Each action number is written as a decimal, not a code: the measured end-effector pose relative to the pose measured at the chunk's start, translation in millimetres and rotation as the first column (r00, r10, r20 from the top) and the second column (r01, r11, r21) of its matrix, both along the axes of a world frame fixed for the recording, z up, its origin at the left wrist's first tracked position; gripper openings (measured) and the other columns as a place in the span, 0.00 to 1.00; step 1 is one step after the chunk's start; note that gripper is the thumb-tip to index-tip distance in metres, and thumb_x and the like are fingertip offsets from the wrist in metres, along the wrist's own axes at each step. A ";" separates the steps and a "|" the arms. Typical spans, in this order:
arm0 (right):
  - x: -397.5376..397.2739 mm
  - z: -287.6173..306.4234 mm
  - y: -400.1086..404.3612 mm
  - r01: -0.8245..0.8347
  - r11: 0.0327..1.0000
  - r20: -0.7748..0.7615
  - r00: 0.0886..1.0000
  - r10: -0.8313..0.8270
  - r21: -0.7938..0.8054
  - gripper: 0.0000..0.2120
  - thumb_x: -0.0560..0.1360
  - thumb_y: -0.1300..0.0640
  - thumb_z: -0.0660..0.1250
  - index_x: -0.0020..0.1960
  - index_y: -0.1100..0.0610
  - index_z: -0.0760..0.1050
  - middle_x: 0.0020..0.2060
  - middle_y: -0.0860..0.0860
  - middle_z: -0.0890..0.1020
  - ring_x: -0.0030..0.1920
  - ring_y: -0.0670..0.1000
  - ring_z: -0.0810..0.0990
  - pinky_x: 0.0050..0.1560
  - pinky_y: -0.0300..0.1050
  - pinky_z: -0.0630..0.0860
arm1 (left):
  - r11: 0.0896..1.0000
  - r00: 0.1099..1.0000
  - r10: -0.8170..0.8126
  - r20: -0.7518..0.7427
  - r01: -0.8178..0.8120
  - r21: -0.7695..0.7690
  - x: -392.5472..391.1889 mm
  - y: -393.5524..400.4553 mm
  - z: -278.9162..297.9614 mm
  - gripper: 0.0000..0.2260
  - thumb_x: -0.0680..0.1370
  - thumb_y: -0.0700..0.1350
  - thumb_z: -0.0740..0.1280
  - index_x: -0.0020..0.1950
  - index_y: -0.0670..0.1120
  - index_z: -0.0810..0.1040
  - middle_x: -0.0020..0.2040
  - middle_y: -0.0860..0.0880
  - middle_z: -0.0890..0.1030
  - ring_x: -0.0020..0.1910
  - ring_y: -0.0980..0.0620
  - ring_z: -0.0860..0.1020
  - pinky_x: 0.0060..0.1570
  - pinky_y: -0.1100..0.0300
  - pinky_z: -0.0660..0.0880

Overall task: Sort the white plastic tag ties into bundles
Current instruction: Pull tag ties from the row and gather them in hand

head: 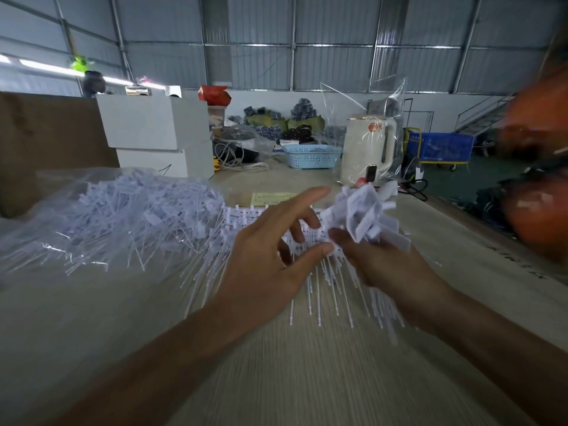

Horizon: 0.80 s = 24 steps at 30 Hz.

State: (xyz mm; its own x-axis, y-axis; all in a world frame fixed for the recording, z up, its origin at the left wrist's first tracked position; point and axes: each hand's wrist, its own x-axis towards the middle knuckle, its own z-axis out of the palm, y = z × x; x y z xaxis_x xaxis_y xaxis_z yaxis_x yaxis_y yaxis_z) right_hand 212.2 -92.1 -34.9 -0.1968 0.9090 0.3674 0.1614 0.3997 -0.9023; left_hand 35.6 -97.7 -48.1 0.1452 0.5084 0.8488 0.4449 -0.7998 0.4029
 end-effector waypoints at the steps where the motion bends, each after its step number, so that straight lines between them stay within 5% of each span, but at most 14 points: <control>1: 0.2 1.2 1.0 0.014 0.999 -0.038 0.999 -0.016 -0.047 0.13 0.79 0.49 0.65 0.36 0.46 0.77 0.26 0.42 0.77 0.26 0.41 0.74 0.30 0.37 0.69 | 0.997 0.999 -0.029 0.029 0.031 -0.075 1.1 0.3 -0.9 0.26 0.74 0.47 0.75 0.70 0.59 0.71 0.50 0.57 0.79 0.48 0.52 0.78 0.37 0.64 0.78; 3: 1.4 4.0 2.4 -0.008 0.995 -0.113 0.994 -0.003 -0.099 0.19 0.82 0.51 0.60 0.33 0.53 0.69 0.26 0.46 0.70 0.26 0.45 0.67 0.31 0.40 0.64 | 0.973 0.996 -0.066 0.065 0.079 -0.219 4.4 1.7 -5.4 0.19 0.76 0.50 0.71 0.65 0.59 0.71 0.50 0.57 0.80 0.48 0.53 0.79 0.37 0.63 0.77; 6: -0.4 6.0 0.6 -0.117 0.990 -0.219 0.971 0.097 -0.081 0.20 0.84 0.49 0.56 0.36 0.57 0.69 0.32 0.53 0.73 0.33 0.49 0.72 0.38 0.43 0.71 | 0.916 0.993 -0.117 -0.007 0.105 -0.387 12.0 2.3 -16.6 0.07 0.80 0.55 0.66 0.58 0.58 0.75 0.48 0.60 0.82 0.45 0.58 0.81 0.37 0.68 0.73; 11: -4.8 5.5 -1.9 -0.132 0.990 -0.277 0.954 0.116 -0.042 0.25 0.84 0.45 0.53 0.34 0.56 0.72 0.41 0.55 0.76 0.43 0.53 0.74 0.45 0.51 0.71 | 0.759 0.963 -0.269 0.010 0.218 -0.614 24.5 -5.0 -16.2 0.23 0.72 0.71 0.60 0.63 0.64 0.66 0.51 0.62 0.84 0.47 0.63 0.82 0.46 0.65 0.76; 15: -7.0 2.2 -7.5 -0.016 1.000 -0.239 0.971 0.011 -0.020 0.21 0.83 0.43 0.55 0.42 0.49 0.80 0.42 0.50 0.78 0.44 0.51 0.79 0.44 0.49 0.76 | 0.696 0.933 -0.360 0.032 0.291 -0.657 33.5 -13.4 -12.6 0.20 0.80 0.55 0.66 0.66 0.53 0.61 0.43 0.57 0.85 0.40 0.62 0.83 0.39 0.71 0.74; 18: -6.0 3.3 -8.2 0.050 0.999 -0.171 0.984 -0.046 0.015 0.20 0.82 0.40 0.54 0.42 0.46 0.80 0.41 0.51 0.80 0.42 0.53 0.83 0.38 0.48 0.79 | 0.661 0.933 -0.338 0.127 0.331 -0.673 35.5 -18.2 -7.5 0.10 0.83 0.47 0.64 0.62 0.51 0.67 0.39 0.49 0.83 0.37 0.54 0.83 0.39 0.62 0.79; 20: -5.0 4.9 -4.5 0.132 0.990 -0.128 0.984 -0.125 0.047 0.22 0.82 0.39 0.54 0.40 0.47 0.80 0.37 0.45 0.80 0.40 0.50 0.80 0.43 0.47 0.77 | 0.695 0.937 -0.342 0.063 0.298 -0.655 39.8 -23.8 -6.9 0.01 0.84 0.48 0.61 0.54 0.53 0.71 0.38 0.48 0.81 0.36 0.49 0.82 0.41 0.51 0.80; 24: -6.3 -0.7 2.3 0.151 0.987 -0.129 0.981 -0.144 0.047 0.23 0.81 0.38 0.55 0.41 0.49 0.80 0.30 0.39 0.77 0.33 0.42 0.76 0.41 0.45 0.67 | 0.531 0.889 -0.366 0.275 0.442 -0.723 52.1 -25.5 -9.2 0.08 0.82 0.44 0.59 0.60 0.48 0.71 0.40 0.45 0.81 0.39 0.42 0.81 0.49 0.41 0.79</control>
State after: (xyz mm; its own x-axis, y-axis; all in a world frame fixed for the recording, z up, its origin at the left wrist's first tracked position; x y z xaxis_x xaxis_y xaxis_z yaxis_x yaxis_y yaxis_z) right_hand 205.9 -89.8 -35.6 -0.0113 0.9020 0.4316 0.1102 0.4301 -0.8960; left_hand 87.7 -123.2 -57.2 0.4548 0.8652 0.2110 0.0898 -0.2803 0.9557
